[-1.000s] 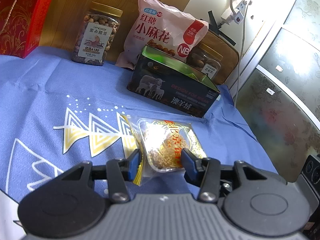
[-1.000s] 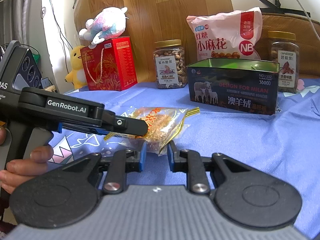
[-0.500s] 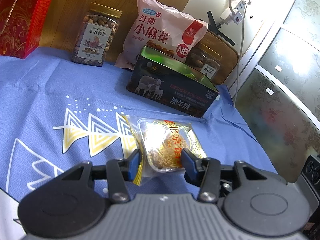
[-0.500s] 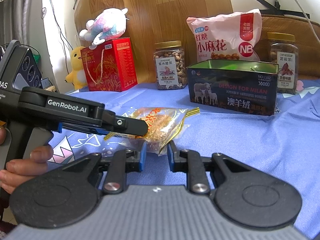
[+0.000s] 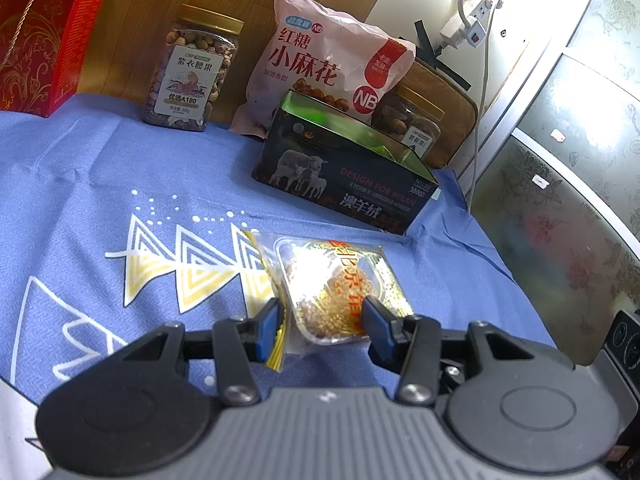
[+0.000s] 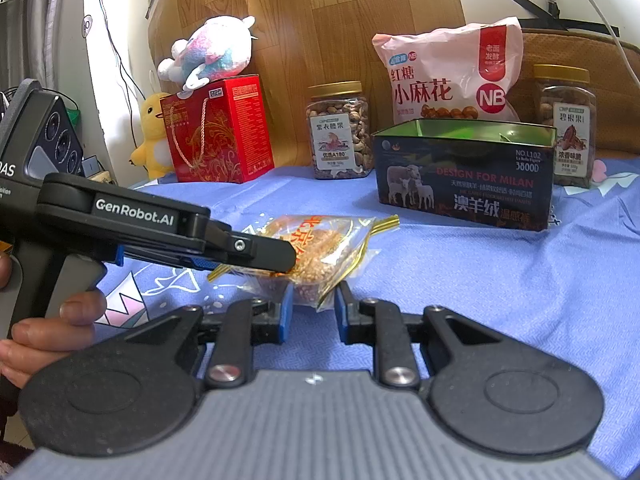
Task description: Organize snacks
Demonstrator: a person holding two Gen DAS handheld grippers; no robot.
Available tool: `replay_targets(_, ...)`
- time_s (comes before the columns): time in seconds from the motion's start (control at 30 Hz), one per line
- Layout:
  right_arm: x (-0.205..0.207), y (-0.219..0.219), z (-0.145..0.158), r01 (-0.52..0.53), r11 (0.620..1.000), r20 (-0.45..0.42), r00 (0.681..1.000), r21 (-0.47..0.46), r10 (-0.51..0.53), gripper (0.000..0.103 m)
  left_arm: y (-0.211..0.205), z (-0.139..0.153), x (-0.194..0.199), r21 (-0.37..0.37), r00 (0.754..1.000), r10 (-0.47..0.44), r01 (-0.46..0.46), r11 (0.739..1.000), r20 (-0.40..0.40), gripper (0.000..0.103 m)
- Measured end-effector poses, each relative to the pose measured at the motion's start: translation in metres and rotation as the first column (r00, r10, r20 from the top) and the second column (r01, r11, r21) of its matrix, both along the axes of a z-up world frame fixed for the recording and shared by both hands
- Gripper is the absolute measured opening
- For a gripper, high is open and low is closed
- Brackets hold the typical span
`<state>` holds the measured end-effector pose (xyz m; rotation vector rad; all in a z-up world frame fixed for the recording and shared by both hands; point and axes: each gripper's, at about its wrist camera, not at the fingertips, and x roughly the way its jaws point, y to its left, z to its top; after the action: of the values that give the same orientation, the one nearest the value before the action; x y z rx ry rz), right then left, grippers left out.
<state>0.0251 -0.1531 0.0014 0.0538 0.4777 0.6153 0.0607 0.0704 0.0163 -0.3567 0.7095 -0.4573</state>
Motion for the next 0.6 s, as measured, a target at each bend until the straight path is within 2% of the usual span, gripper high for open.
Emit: replay_targets(0.6,-0.0001,-0.0006,0.0005,-0.001,1.0,0.003,1.0,-0.001,0.001,0.025,0.0,-0.0002,-0.0001,0.0,1.0,0.0,0.0,1.0,0.001,0.044)
